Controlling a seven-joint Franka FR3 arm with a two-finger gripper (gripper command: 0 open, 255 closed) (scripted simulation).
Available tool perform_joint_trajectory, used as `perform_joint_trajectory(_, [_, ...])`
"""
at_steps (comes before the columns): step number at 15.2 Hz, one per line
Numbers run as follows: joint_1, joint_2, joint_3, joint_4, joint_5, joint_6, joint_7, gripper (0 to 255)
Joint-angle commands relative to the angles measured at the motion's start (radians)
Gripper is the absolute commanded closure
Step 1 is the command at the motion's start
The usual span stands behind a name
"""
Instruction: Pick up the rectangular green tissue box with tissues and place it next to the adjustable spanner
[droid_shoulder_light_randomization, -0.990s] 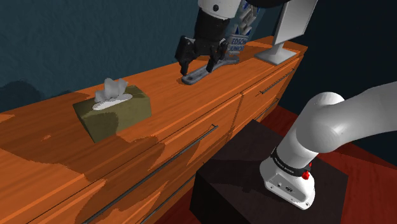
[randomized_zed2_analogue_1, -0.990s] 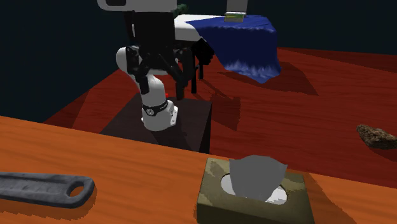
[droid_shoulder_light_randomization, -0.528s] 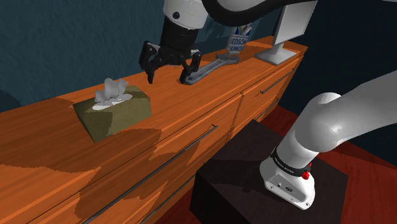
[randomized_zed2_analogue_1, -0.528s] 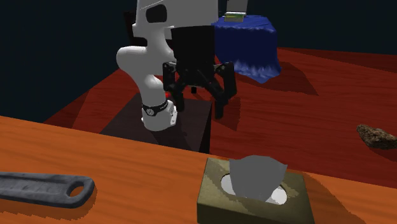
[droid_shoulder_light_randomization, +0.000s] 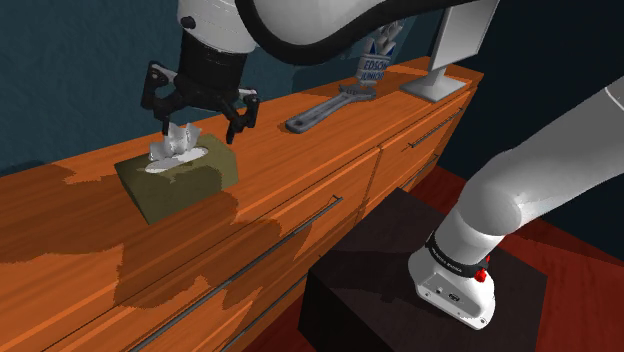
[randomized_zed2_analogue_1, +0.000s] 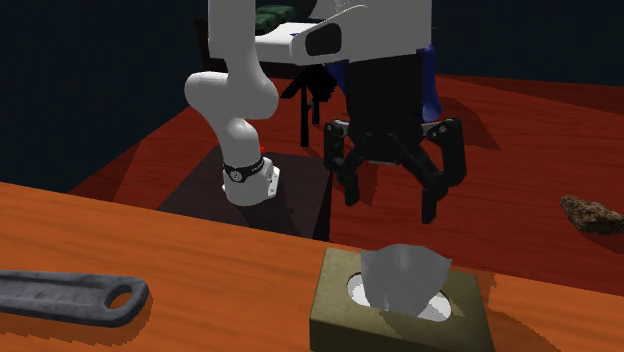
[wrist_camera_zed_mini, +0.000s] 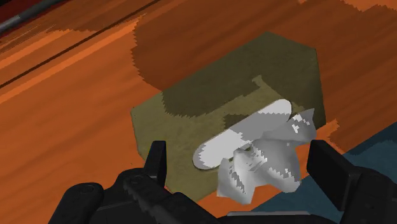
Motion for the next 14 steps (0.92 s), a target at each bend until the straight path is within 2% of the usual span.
perform_joint_trajectory(1, [-0.047, 0.080, 0.072, 0.061, -0.062, 0.038, 0.100, 0])
perform_joint_trajectory(3, [-0.095, 0.167, 0.151, 0.125, -0.155, 0.066, 0.214, 0])
perform_joint_trajectory(9, [-0.118, 0.257, 0.199, 0.123, -0.261, 0.126, 0.294, 0])
perform_joint_trajectory(11, [-0.124, 0.301, 0.215, 0.119, -0.317, 0.152, 0.331, 0])
perform_joint_trajectory(14, [-0.122, 0.301, 0.213, 0.119, -0.318, 0.152, 0.331, 0])
